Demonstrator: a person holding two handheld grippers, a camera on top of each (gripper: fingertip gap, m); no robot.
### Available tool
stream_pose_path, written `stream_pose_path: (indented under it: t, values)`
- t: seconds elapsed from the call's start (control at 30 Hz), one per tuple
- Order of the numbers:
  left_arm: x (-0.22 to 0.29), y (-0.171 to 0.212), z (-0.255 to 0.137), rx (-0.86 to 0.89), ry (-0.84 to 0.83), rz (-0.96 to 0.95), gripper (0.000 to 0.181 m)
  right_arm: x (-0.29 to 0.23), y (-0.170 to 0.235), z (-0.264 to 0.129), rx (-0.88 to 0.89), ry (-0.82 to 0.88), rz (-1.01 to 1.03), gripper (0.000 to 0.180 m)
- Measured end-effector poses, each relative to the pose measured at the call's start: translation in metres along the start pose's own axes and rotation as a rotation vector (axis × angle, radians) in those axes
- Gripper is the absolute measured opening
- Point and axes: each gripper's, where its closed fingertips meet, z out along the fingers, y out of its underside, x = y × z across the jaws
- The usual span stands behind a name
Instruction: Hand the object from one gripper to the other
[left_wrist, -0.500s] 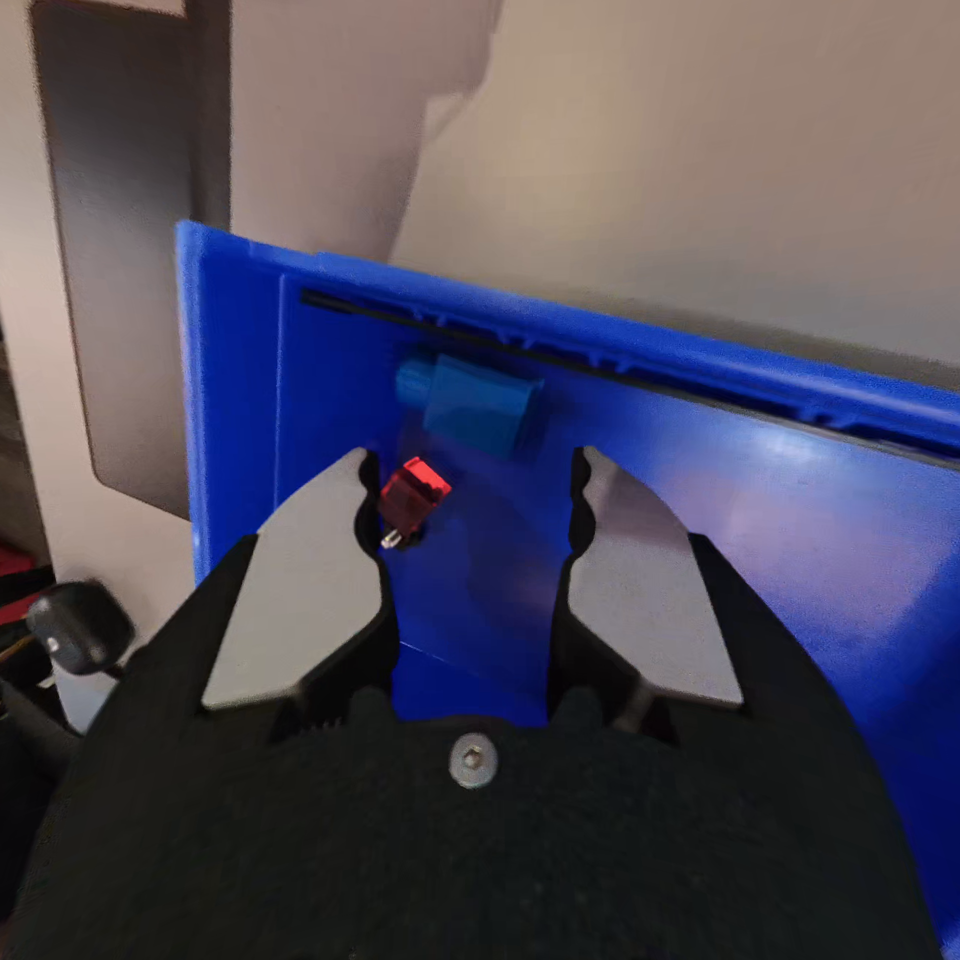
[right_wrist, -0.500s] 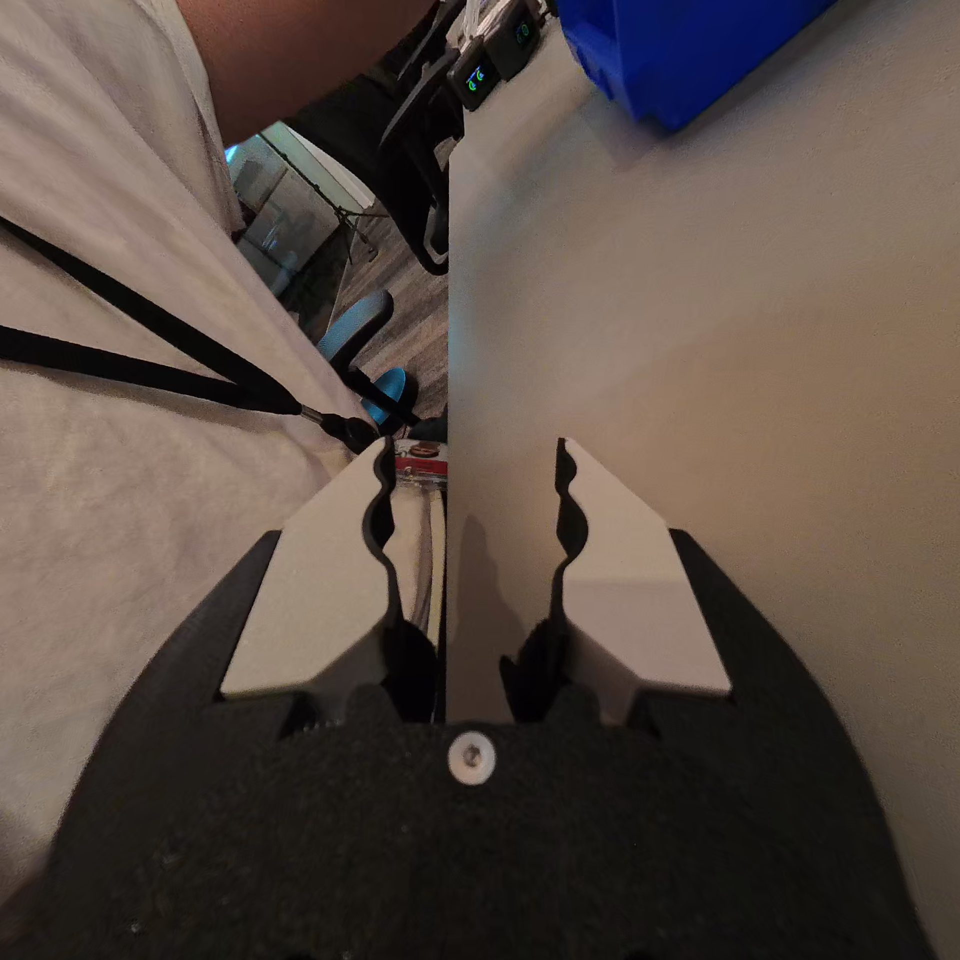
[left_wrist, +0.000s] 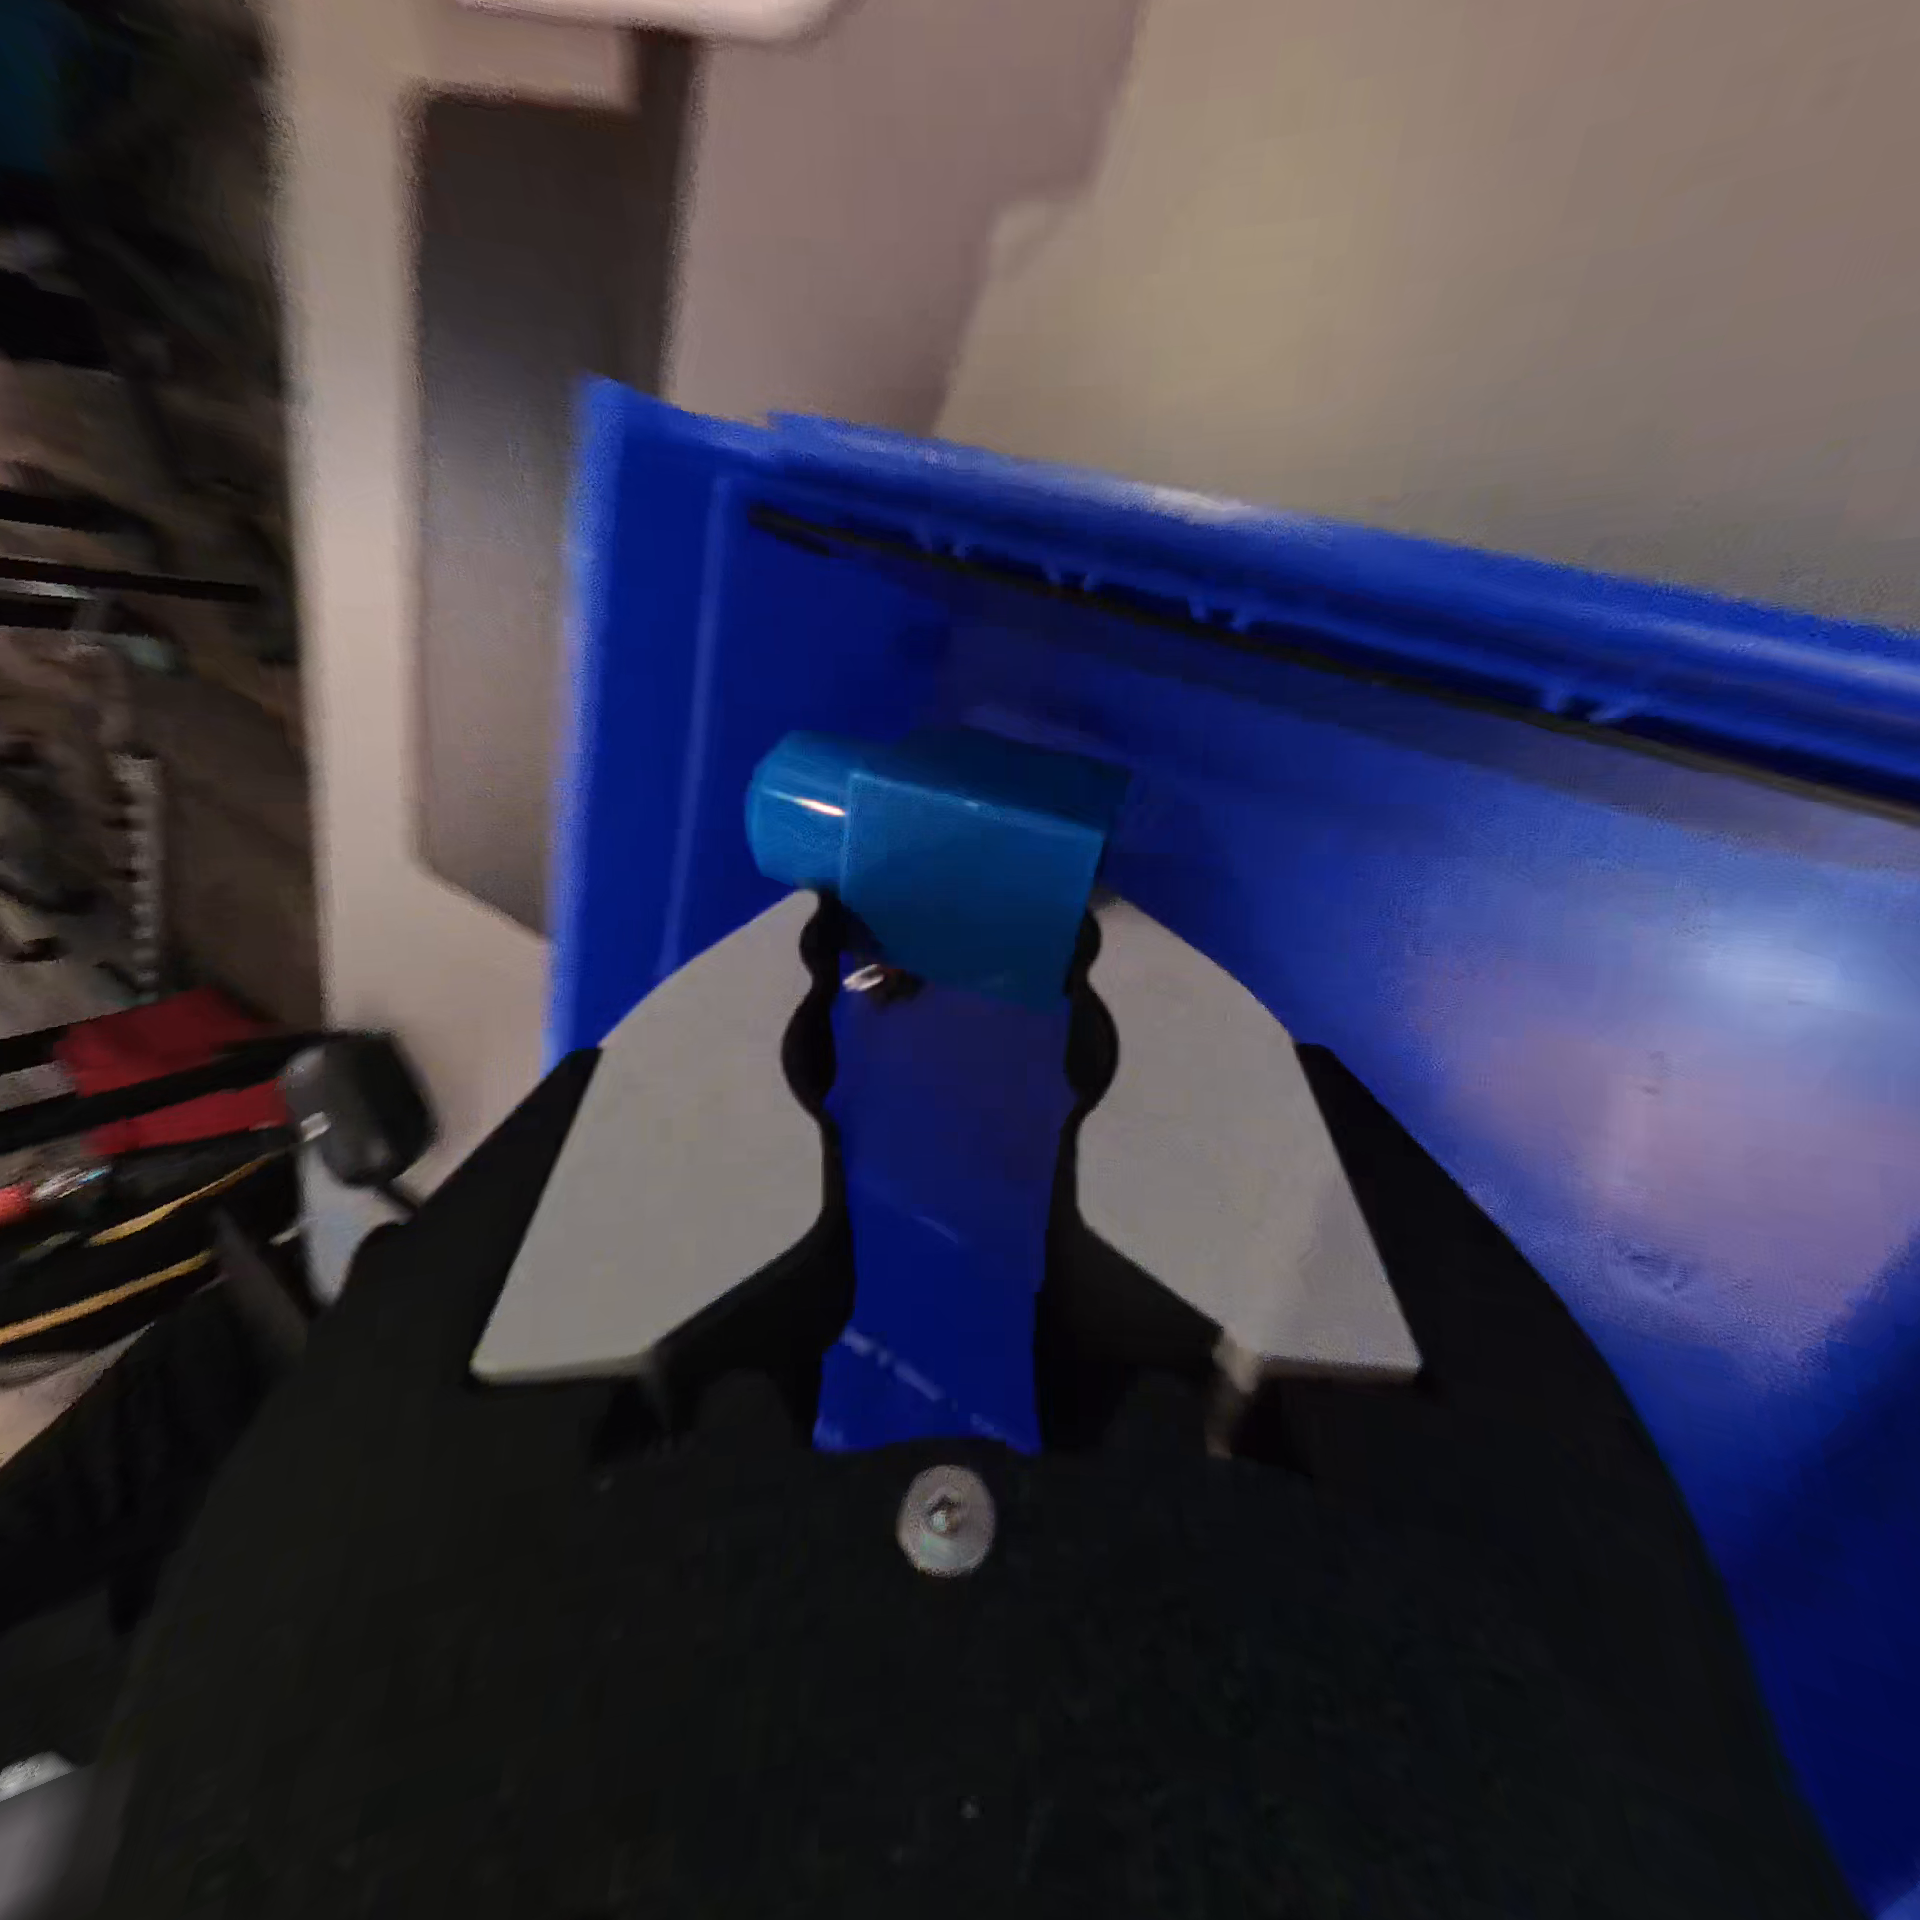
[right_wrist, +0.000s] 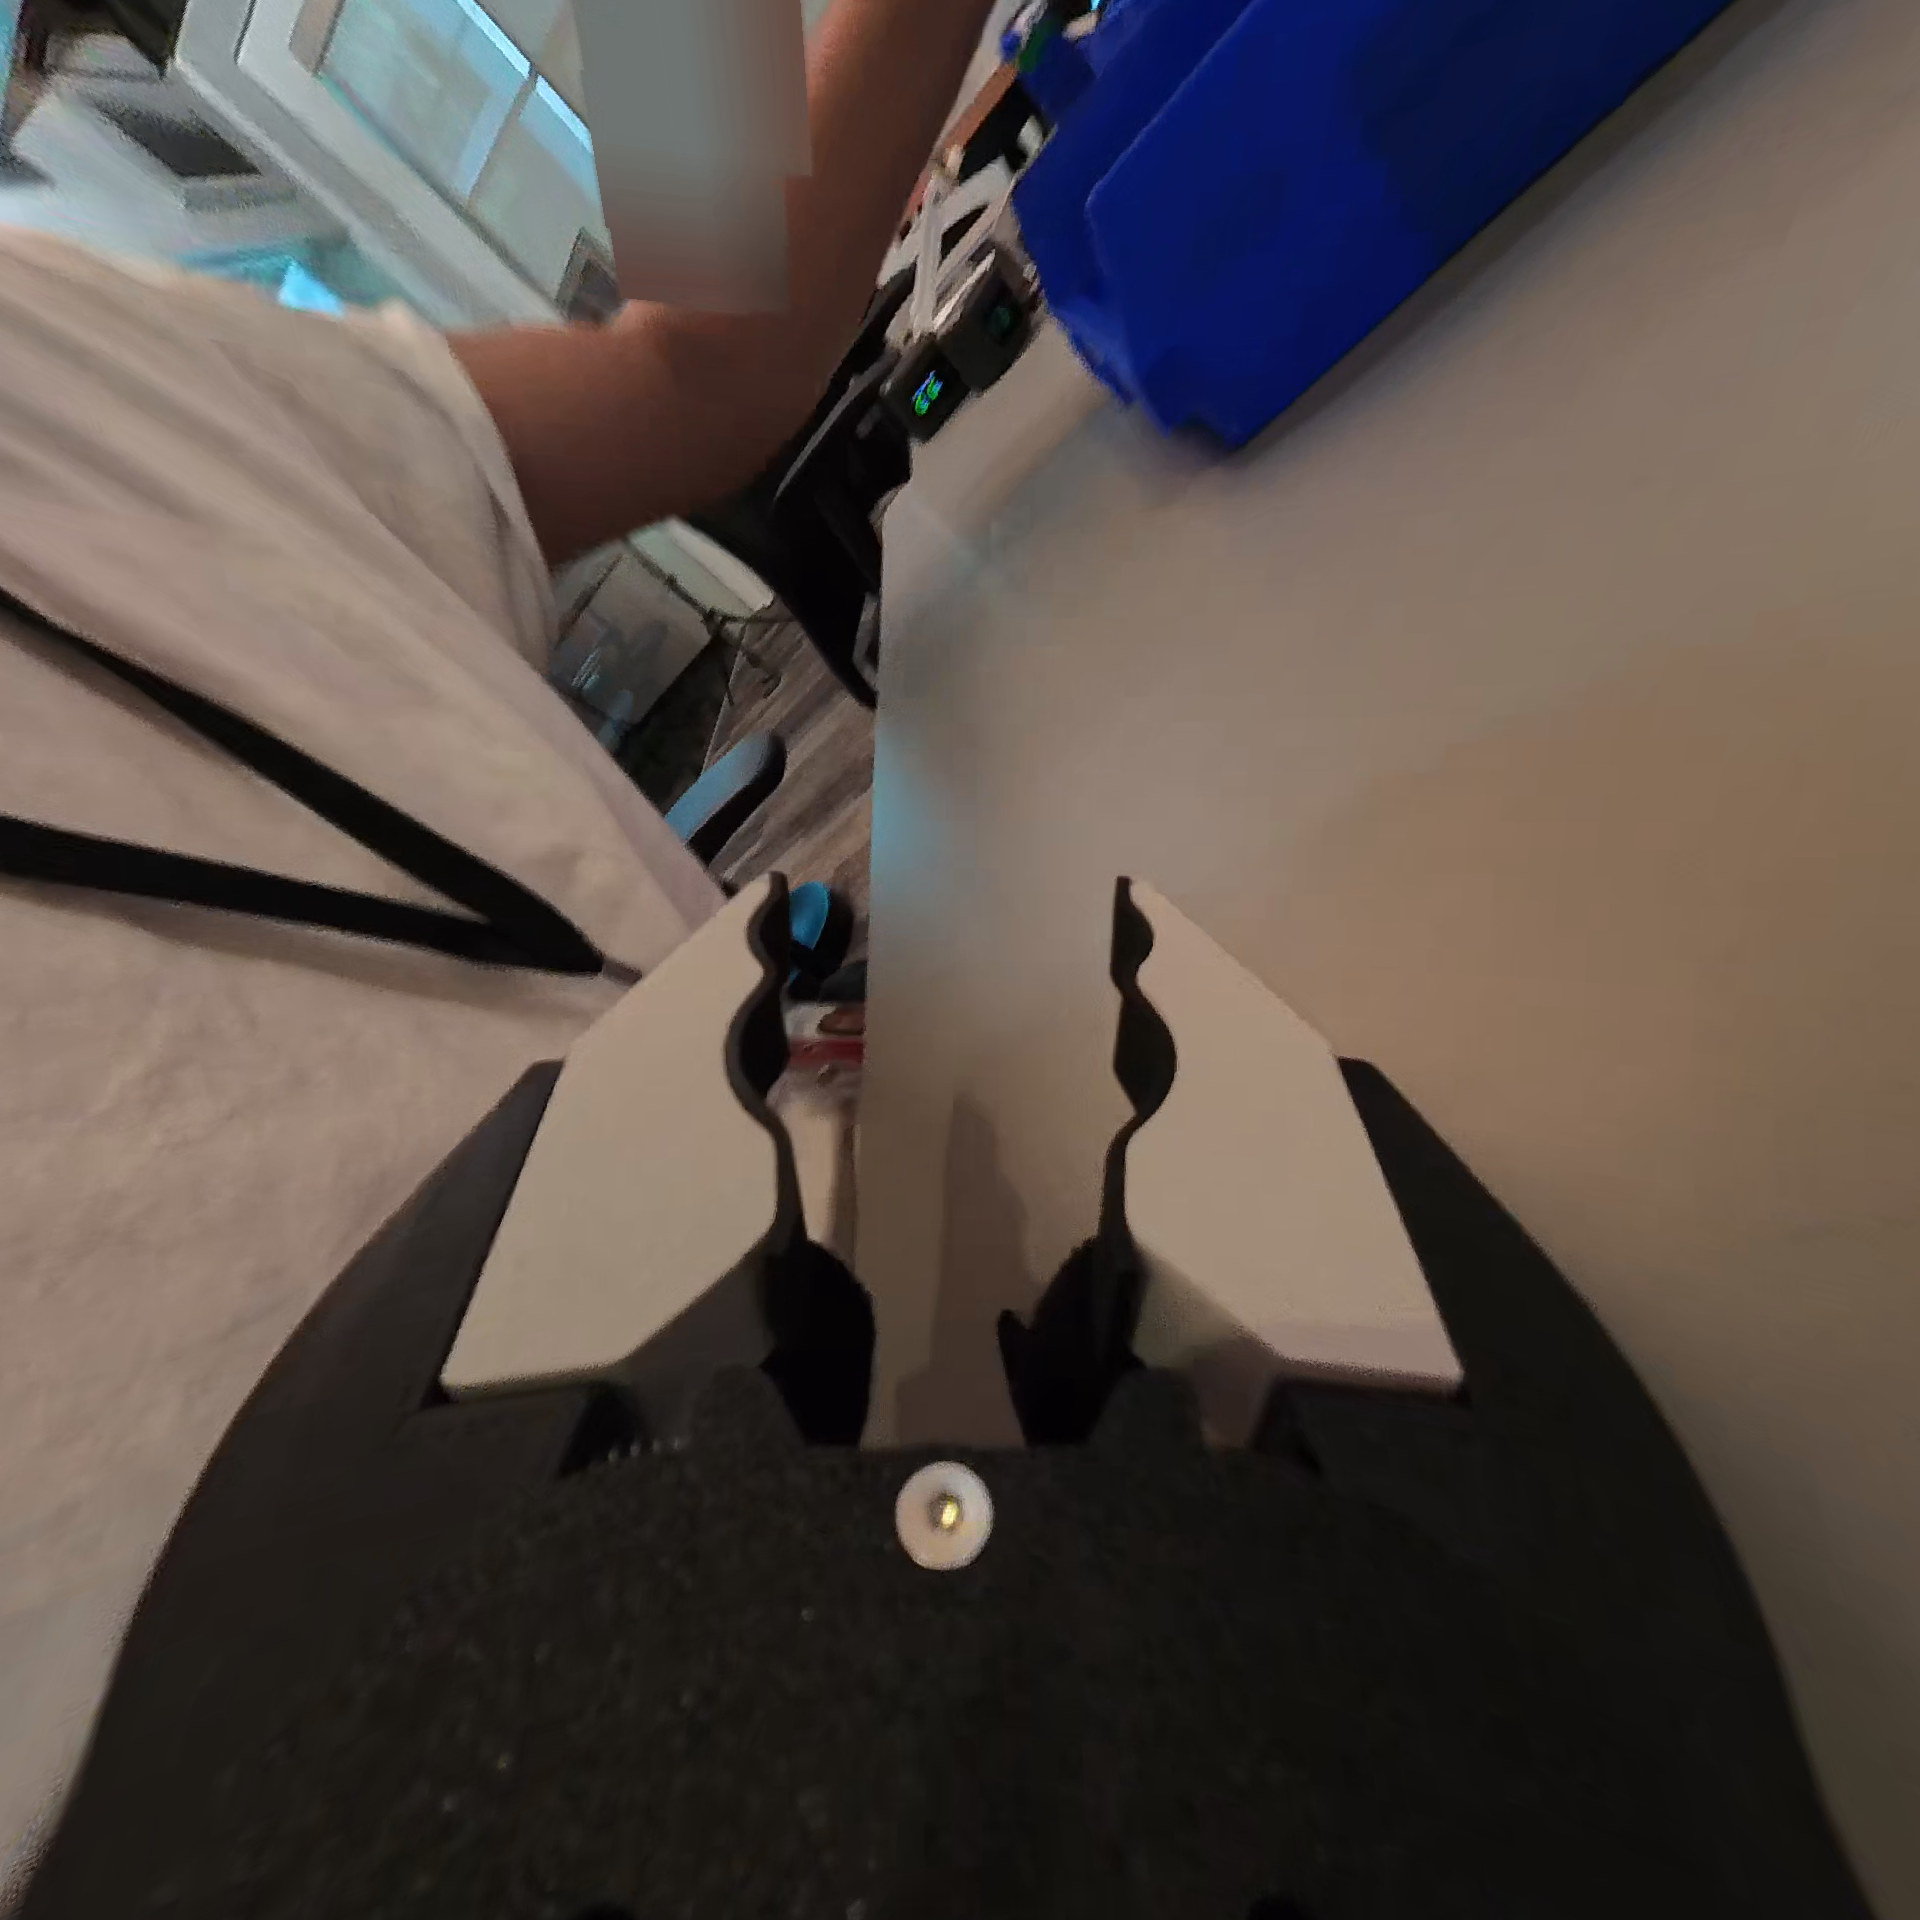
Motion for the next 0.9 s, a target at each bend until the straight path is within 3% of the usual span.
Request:
stream_pose_path:
  t: [0.03, 0.17, 0.33, 0.43, 0.53, 0.6, 0.73, 0.9]
  values:
    - [-0.002, -0.008, -0.022, 0.055, -0.079, -0.013, 0.041, 0.005, -0.008, -0.001, 0.037, 0.018, -0.004, 0.062]
    - [0.033, -0.079, -0.115, 0.405, -0.303, -0.034, 0.041, 0.021, -0.052, -0.001, 0.182, 0.012, 0.054, 0.061]
    - [0.147, -0.178, -0.172, 0.818, -0.245, -0.007, 0.04, -0.008, -0.112, 0.016, 0.307, -0.307, 0.151, 0.057]
    - [0.194, -0.208, -0.168, 0.904, -0.163, -0.039, 0.04, -0.031, -0.125, 0.027, 0.33, -0.452, 0.164, 0.057]
    - [0.217, -0.22, -0.153, 0.906, -0.168, -0.036, 0.04, -0.039, -0.119, 0.033, 0.337, -0.49, 0.172, 0.057]
    - [0.231, -0.227, -0.147, 0.915, -0.136, -0.029, 0.04, -0.04, -0.111, 0.032, 0.33, -0.491, 0.182, 0.038]
    - [0.242, -0.229, -0.129, 0.85, -0.096, -0.055, 0.041, -0.023, -0.096, 0.025, 0.336, -0.412, 0.196, 0.035]
    - [0.268, -0.216, -0.109, 0.829, 0.194, -0.384, 0.048, 0.032, -0.088, -0.004, 0.394, -0.119, 0.176, 0.035]
